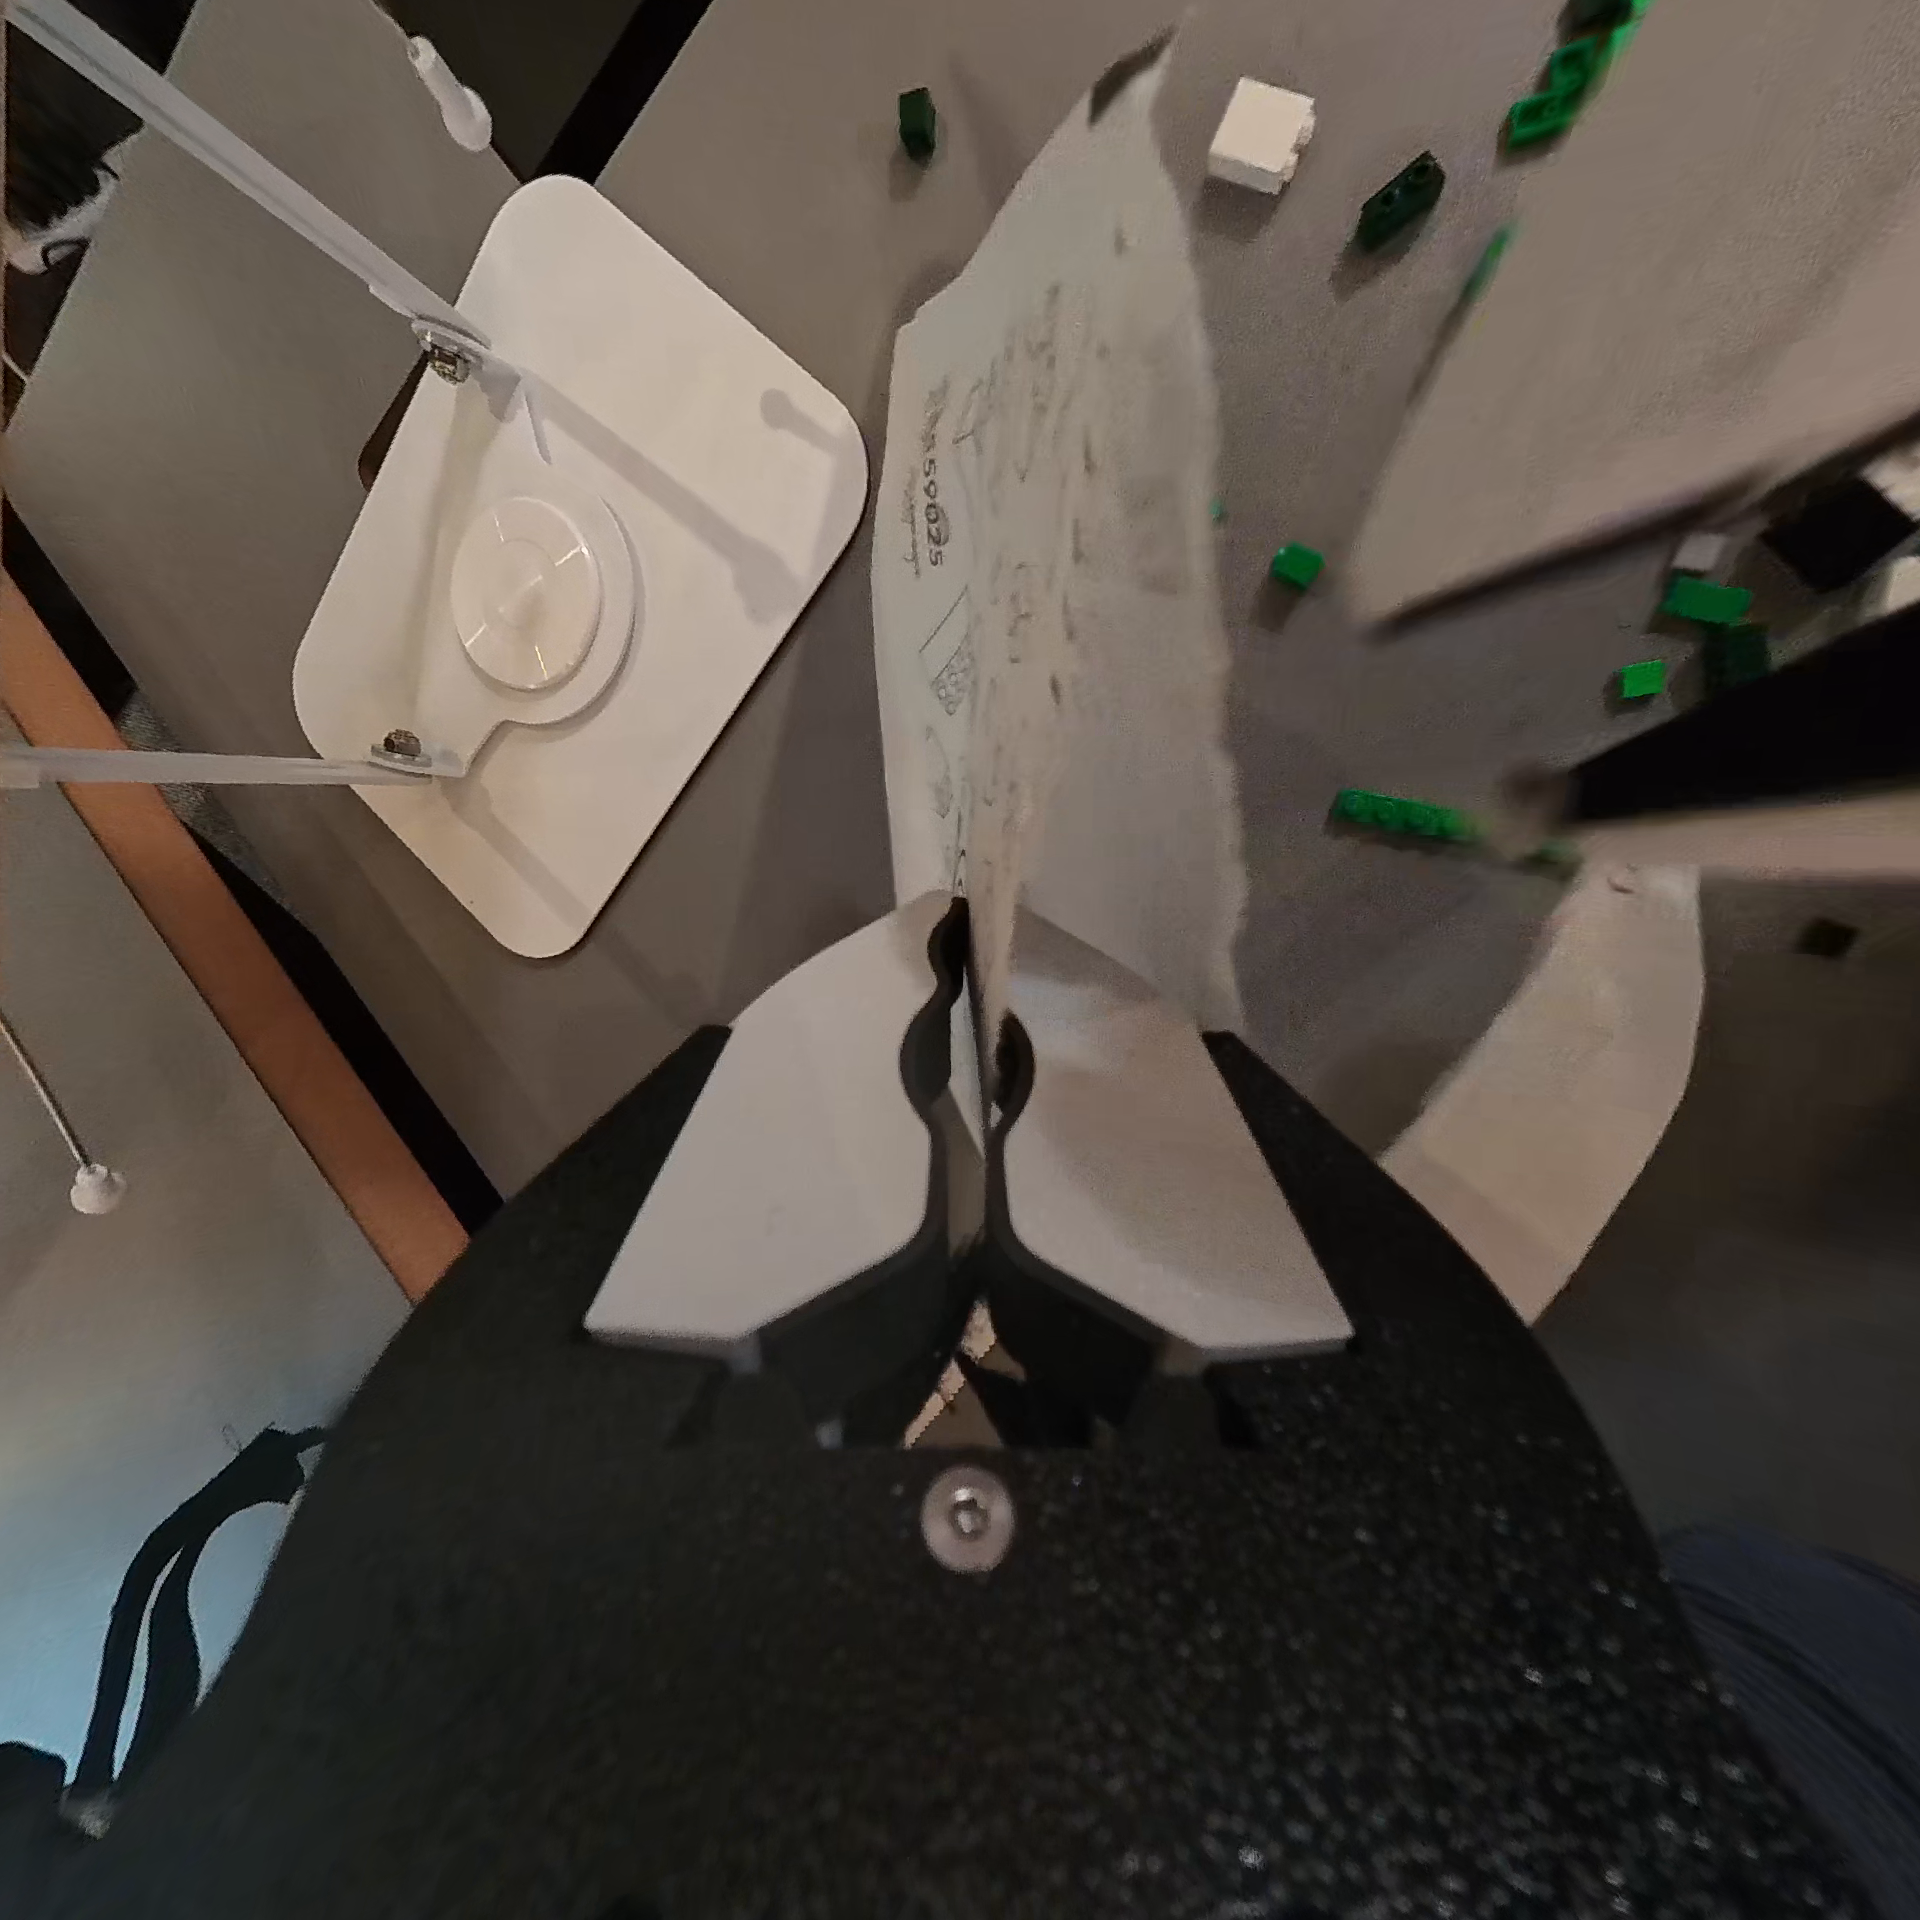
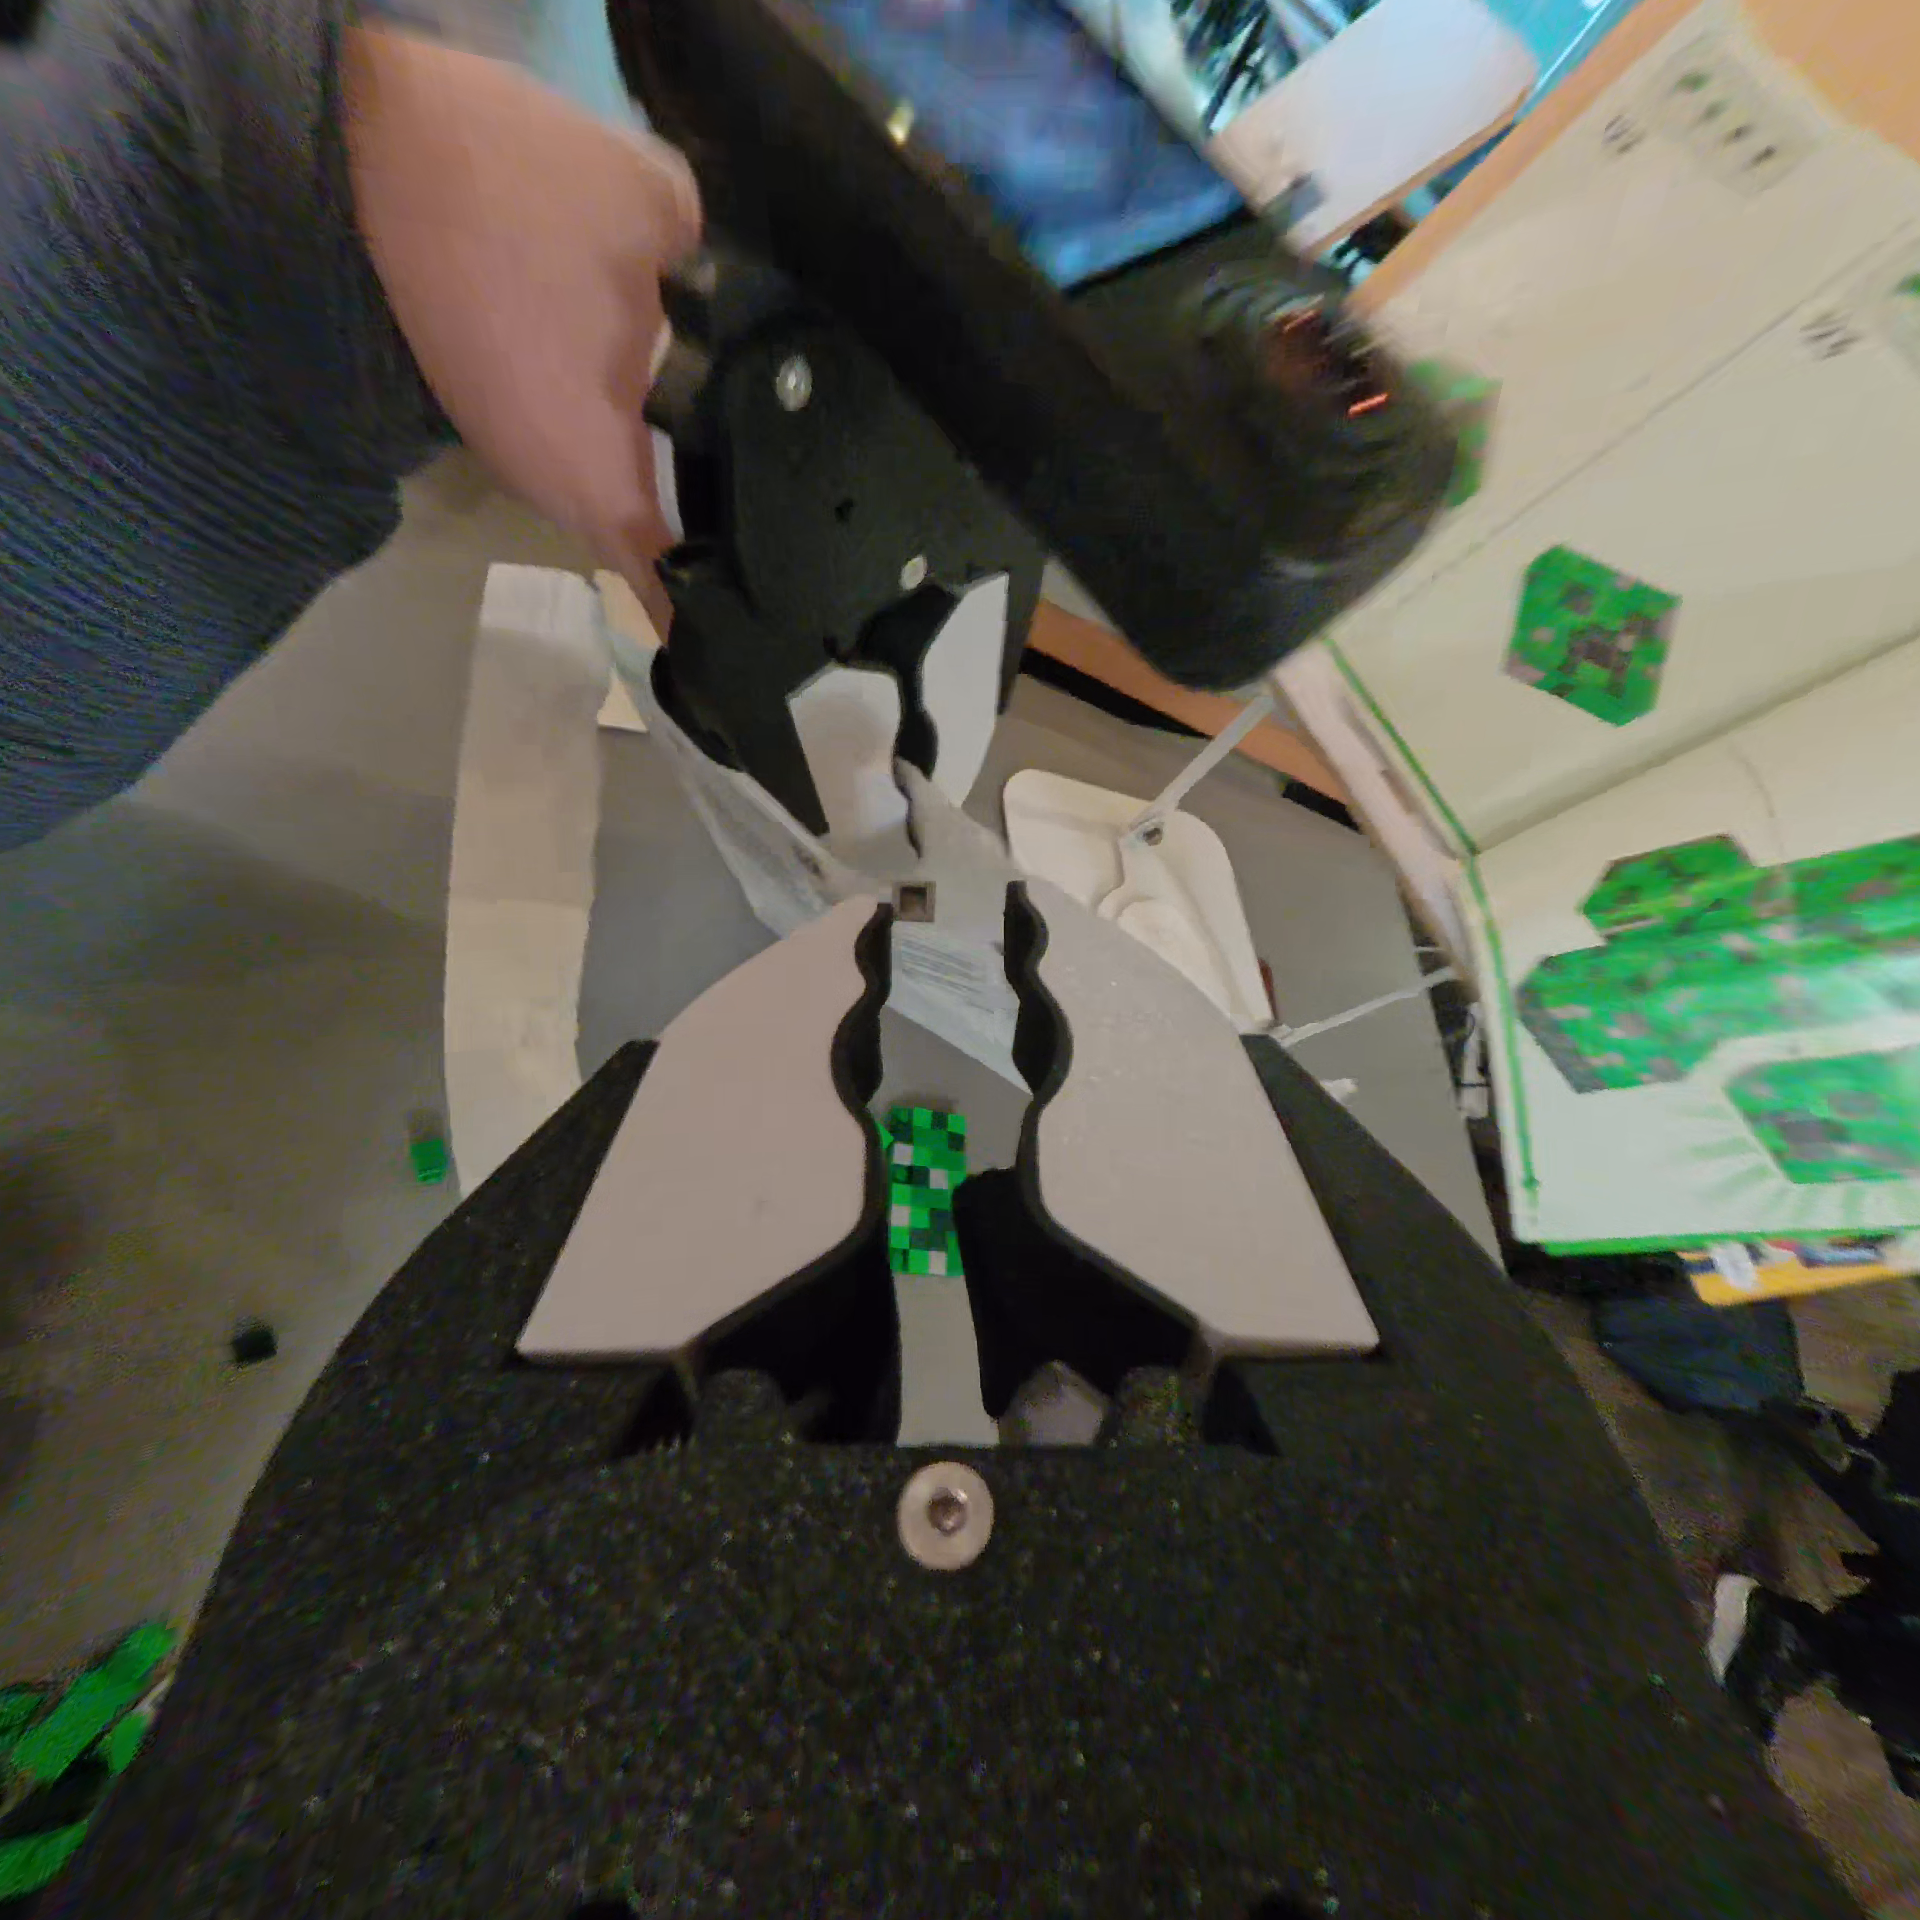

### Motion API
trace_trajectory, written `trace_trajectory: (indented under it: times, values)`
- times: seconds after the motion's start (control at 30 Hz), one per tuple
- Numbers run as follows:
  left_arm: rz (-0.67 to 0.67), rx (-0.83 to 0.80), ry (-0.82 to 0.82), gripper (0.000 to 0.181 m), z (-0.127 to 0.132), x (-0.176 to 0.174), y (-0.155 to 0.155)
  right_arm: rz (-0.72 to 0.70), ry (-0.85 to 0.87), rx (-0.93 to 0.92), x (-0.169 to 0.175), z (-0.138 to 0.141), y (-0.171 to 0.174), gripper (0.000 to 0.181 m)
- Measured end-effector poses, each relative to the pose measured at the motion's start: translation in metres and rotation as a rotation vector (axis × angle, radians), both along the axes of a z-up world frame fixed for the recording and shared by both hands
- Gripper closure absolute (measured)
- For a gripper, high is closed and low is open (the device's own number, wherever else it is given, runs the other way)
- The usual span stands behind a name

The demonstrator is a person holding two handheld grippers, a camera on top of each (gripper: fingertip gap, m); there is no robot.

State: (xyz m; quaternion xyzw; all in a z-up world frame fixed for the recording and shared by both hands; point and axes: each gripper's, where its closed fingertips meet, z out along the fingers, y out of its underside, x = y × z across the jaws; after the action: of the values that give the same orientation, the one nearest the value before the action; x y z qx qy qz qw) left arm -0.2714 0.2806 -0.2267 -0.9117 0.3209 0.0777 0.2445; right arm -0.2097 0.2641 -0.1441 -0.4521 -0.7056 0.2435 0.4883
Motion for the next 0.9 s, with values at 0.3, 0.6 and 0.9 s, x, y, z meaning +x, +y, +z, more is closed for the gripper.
trace_trajectory:
  times: [0.3,0.6,0.9]
  values:
    - [-0.015,-0.009,-0.020,0.181,-0.003,0.002,0.001,-0.312,0.072,-0.037,0.121,0.039,0.034,0.163]
    - [-0.037,0.006,-0.006,0.181,0.001,0.005,0.000,-0.656,-0.102,-0.211,0.230,-0.058,0.051,0.168]
    - [-0.062,0.017,-0.004,0.181,0.004,0.010,-0.002,-0.677,-0.295,-0.354,0.275,-0.131,-0.001,0.166]
